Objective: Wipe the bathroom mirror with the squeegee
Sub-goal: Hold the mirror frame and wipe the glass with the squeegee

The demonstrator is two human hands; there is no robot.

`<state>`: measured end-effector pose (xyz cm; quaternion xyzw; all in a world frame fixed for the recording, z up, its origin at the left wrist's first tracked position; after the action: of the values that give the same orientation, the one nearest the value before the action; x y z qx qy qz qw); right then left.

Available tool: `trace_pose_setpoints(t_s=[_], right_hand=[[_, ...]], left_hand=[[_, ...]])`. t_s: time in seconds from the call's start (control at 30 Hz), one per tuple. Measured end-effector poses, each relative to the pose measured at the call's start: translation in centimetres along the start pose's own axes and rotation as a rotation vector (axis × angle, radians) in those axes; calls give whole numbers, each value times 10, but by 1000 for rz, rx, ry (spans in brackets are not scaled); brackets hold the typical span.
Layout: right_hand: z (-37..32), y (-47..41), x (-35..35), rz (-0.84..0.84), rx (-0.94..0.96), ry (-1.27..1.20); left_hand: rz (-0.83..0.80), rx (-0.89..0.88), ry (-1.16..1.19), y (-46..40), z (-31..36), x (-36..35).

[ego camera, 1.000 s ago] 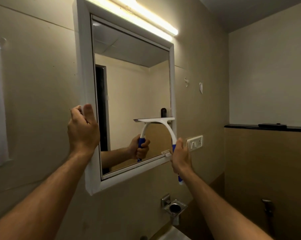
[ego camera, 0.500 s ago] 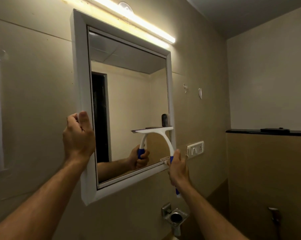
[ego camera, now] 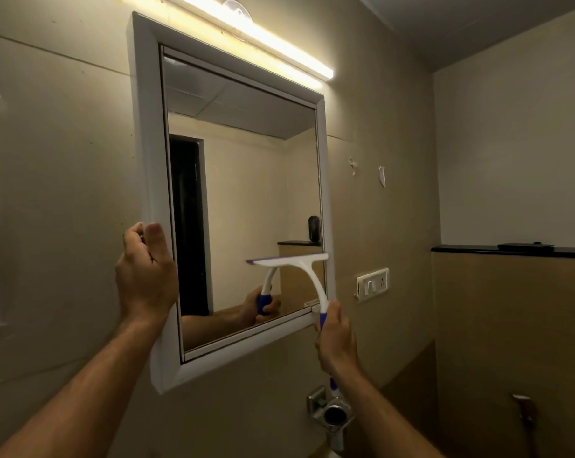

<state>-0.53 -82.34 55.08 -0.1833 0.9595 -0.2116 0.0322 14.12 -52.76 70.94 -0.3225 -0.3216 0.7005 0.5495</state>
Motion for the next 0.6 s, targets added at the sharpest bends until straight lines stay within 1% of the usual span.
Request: trace_pose_setpoints(t_s=[0.07,0.13,0.3,0.4,0.47,0.6], right_hand=[[17,10,4,-4,-25,31],[18,13,11,6,-19,61],[-16,-1,23,80,46,43],[-27,-6,16,62,31,7],[-20,-2,9,34,-2,11],[22,23,6,19,-118,25]], left_hand=[[-3,2,2,5,-4,0],[-10,1,4,8,-6,0],[-4,3,10,8,-8,0],[-12,1,15,9,-9,0],[-15,3,11,9,-10,-1],[-27,13,15,13,-15,-1]])
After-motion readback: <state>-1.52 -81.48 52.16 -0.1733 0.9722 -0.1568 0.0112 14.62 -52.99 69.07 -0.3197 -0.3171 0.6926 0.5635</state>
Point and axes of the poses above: each hand's wrist, its own y-axis away from the middle knuckle, its own x-axis out of the back of the hand, z = x × y, the point moved 7 cm from there along -y, towards the middle knuckle, and after that the axes turned 3 degrees about x, right-handed, at the moved point
